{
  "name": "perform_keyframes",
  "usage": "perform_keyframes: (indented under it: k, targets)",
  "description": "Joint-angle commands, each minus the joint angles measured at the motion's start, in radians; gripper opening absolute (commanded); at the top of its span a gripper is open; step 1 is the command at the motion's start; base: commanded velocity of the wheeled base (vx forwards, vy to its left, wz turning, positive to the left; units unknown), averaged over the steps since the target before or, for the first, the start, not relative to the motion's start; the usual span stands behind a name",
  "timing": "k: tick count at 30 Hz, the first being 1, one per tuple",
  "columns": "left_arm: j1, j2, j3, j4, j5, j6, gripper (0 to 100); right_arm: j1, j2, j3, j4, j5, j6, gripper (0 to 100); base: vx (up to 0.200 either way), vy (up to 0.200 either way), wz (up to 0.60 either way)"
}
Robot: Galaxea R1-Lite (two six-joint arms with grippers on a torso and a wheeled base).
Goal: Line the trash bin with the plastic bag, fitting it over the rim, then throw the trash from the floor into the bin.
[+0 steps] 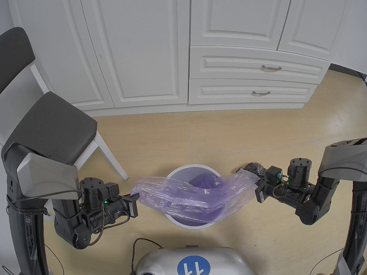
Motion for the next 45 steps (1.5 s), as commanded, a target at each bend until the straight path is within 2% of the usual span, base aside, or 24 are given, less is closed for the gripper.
perform_keyframes:
  k: [1, 4, 11, 14, 17, 25, 37, 42, 45]
  targets:
    - [0.030, 0.015, 0.010, 0.000, -0.001, 0.009, 0, -0.026, -0.020, 0.038, 0.009, 0.000, -0.027, 0, 0.000, 0.000, 0.00]
    - [0.042, 0.012, 0.002, -0.002, -0.001, 0.013, 0, -0.049, -0.020, 0.038, 0.011, 0.000, -0.051, 0, 0.000, 0.000, 0.00]
    - [0.044, -0.003, 0.013, -0.002, -0.004, 0.021, 0, -0.060, -0.026, 0.051, 0.026, 0.004, -0.042, 0, 0.000, 0.000, 0.00]
    - [0.030, -0.008, 0.036, -0.002, -0.003, 0.024, 0, -0.059, -0.043, 0.064, 0.063, 0.012, -0.030, 0, 0.000, 0.000, 0.00]
    - [0.022, -0.038, 0.088, -0.002, -0.007, 0.070, 0, -0.049, -0.118, 0.101, 0.161, 0.017, 0.021, 0, 0.000, 0.000, 0.00]
    - [0.022, -0.120, 0.199, -0.002, -0.047, 0.101, 0, -0.034, -0.257, 0.164, 0.304, 0.031, 0.018, 0, 0.000, 0.000, 0.00]
    - [0.016, -0.288, 0.369, -0.002, -0.075, 0.112, 0, -0.051, -0.451, 0.205, 0.505, 0.027, -0.060, 0, 0.000, 0.000, 0.00]
    - [0.012, -0.279, 0.380, 0.001, -0.075, 0.113, 0, -0.065, -0.466, 0.215, 0.589, 0.027, -0.140, 0, 0.000, 0.000, 0.00]
    - [0.012, -0.227, 0.380, -0.002, -0.076, 0.119, 0, -0.054, -0.443, 0.205, 0.631, 0.027, -0.160, 0, 0.000, 0.000, 0.00]
